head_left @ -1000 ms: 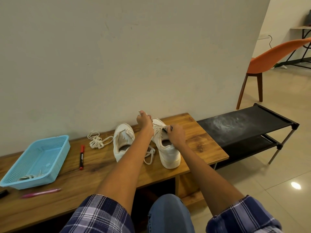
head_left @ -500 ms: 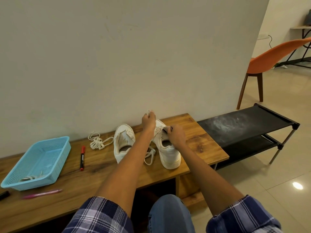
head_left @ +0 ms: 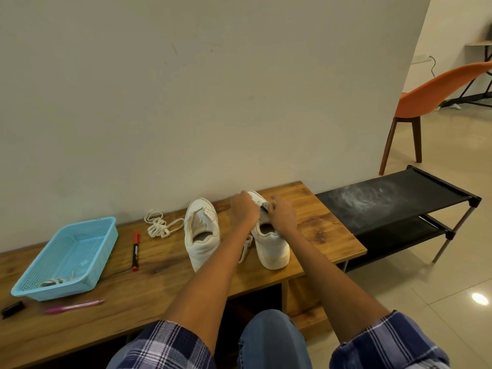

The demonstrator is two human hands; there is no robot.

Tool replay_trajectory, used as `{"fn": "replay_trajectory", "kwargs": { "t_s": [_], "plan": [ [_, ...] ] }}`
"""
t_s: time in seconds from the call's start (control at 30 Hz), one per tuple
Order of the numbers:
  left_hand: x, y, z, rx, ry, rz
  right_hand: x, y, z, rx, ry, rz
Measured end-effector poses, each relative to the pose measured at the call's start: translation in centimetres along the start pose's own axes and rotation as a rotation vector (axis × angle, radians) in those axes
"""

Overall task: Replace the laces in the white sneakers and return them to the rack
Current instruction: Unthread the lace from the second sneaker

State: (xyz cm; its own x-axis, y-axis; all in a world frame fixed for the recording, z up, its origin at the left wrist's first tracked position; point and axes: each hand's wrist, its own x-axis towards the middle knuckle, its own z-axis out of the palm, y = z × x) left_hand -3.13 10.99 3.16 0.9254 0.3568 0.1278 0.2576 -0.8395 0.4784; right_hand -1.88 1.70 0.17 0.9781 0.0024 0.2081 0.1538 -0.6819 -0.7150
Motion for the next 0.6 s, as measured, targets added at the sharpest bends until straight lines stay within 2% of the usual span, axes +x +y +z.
{"fn": "replay_trajectory", "kwargs": {
  "t_s": [0.07,0.13,0.27,0.37,0.47,0.6],
  "plan": [
    [-0.6,1.1,0.1,-0.043,0.067,0.046,0.1,0.0,0.1,-0.041,-0.008,-0.072],
    [-1.2,1.4,0.5,0.016,0.067,0.050,0.4,0.1,0.4,-0.103,-0.038,-0.177],
    [-0.7,0.0,1.2,0.014,0.066,-0.034,0.9,0.0,0.7,-0.342,-0.153,-0.290],
    [-0.1,-1.3,1.1,-0.104,0.034,-0.132,1.5,0.0,1.2,-0.432,-0.146,-0.324],
    [0.1,-1.5,0.9,-0.135,-0.004,-0.155,1.6,0.0,1.5,-0.446,-0.110,-0.330],
    [0.1,-1.5,1.1,-0.150,-0.042,-0.168,1.7,0.5,1.4,-0.315,0.026,-0.174]
  ]
}}
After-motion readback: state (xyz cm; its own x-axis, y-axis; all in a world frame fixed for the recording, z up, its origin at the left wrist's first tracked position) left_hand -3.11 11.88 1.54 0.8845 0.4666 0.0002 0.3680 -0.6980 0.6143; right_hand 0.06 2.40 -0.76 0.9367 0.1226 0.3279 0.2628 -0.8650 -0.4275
